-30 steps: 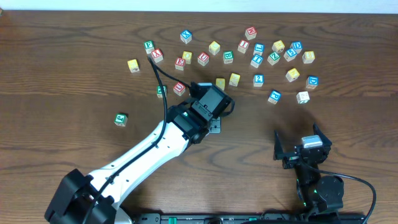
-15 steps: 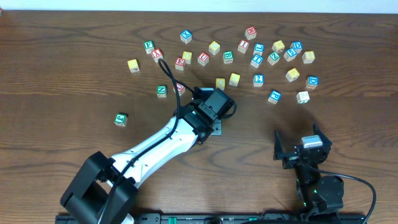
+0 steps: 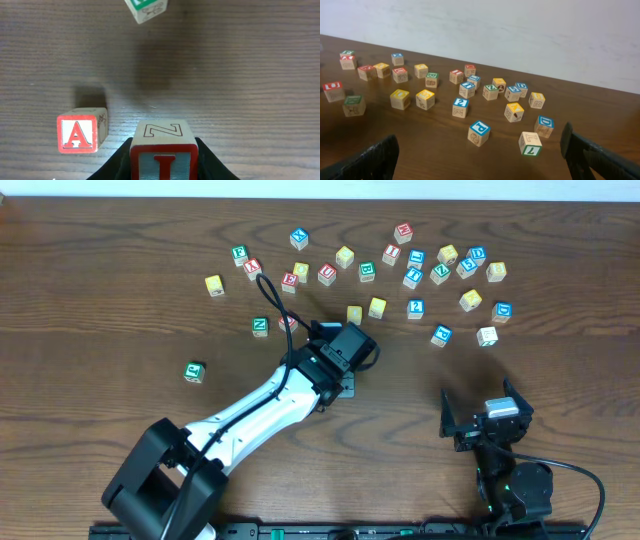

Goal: Spell out AI2
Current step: 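Lower the I block onto the table right of the A block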

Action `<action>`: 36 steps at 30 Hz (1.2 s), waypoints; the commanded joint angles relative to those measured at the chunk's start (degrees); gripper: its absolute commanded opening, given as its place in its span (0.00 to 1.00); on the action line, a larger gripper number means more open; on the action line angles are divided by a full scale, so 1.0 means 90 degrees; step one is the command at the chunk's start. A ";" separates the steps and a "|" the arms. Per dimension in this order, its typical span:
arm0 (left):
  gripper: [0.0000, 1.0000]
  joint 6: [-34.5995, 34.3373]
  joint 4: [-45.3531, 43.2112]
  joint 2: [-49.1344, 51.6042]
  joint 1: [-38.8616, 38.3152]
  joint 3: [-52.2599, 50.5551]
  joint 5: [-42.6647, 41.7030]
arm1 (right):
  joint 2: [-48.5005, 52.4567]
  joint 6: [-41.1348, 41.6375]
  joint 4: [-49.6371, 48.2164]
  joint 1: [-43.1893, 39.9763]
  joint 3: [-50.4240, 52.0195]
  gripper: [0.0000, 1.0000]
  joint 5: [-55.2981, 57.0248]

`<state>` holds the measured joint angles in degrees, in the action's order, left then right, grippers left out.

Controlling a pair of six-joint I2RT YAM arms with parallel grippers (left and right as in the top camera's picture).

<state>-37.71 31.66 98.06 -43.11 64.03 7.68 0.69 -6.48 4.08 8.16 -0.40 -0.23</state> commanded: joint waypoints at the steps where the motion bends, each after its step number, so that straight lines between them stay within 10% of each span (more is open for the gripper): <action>1: 0.08 -0.0063 0.0019 0.0134 0.0102 -0.0080 0.0129 | -0.0034 0.0070 0.0027 -0.0051 0.0010 0.99 0.0027; 36: 0.08 -0.0136 -0.0170 0.0908 0.0109 -0.0080 0.0267 | -0.0034 0.0070 0.0027 -0.0051 0.0010 0.99 0.0027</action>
<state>-37.74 29.93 105.75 -42.41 64.01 8.99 0.69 -6.48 4.08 8.16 -0.40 -0.23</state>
